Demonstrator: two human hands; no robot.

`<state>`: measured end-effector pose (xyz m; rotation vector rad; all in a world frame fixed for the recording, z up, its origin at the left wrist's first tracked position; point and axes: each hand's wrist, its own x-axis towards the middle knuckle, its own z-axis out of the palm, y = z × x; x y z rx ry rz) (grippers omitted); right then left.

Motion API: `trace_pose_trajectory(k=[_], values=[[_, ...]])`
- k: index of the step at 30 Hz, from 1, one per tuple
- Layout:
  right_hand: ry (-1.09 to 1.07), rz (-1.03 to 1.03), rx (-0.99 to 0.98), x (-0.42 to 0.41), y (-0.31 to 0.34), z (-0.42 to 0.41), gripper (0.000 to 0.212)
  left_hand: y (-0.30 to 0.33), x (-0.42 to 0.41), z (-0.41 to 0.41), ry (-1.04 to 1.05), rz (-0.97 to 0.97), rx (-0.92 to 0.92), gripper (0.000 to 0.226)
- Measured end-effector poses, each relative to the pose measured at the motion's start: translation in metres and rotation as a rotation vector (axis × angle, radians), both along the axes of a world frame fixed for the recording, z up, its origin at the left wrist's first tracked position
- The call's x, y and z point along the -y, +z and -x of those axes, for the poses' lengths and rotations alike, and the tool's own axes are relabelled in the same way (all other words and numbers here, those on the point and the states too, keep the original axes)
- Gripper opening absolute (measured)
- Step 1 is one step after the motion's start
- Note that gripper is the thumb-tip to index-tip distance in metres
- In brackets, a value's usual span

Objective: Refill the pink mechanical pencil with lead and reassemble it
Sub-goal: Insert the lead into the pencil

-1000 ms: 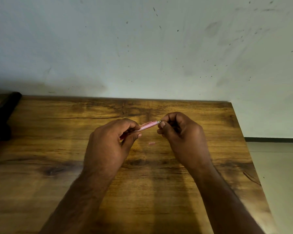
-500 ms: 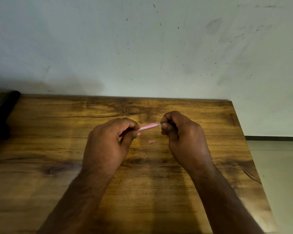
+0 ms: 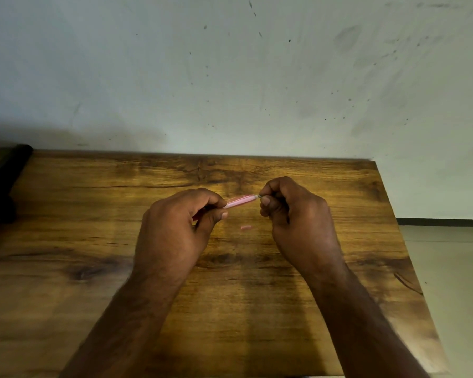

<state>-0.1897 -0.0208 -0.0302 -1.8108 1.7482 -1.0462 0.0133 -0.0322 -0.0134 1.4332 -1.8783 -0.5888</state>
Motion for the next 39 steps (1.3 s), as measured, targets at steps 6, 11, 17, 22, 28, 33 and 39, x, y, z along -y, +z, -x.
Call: trace_pose_trajectory(k=[6,11,17,22,28,33,39], values=[[0.022,0.021,-0.039,0.000,-0.001,0.001,0.015,0.000,0.000,0.001,-0.009,-0.004,0.004,0.012],[0.027,0.047,-0.112,0.000,0.003,0.003,0.033,0.000,0.000,0.000,-0.069,-0.016,0.021,0.011],[0.008,0.019,-0.119,-0.001,0.006,0.001,0.039,-0.001,0.000,0.000,-0.054,-0.020,0.010,0.009],[-0.027,-0.011,-0.065,0.000,0.002,-0.001,0.037,-0.002,-0.001,0.001,-0.048,-0.014,0.018,0.009],[-0.069,-0.123,0.139,0.003,0.002,0.001,0.026,-0.002,0.001,-0.001,-0.019,-0.024,0.013,0.009],[0.010,-0.322,-0.076,0.001,-0.001,-0.001,0.014,-0.003,0.001,-0.001,0.011,-0.032,0.014,0.009],[0.138,-0.342,-0.281,-0.001,0.002,-0.013,0.017,-0.004,0.001,0.000,0.016,-0.049,0.006,0.010]])
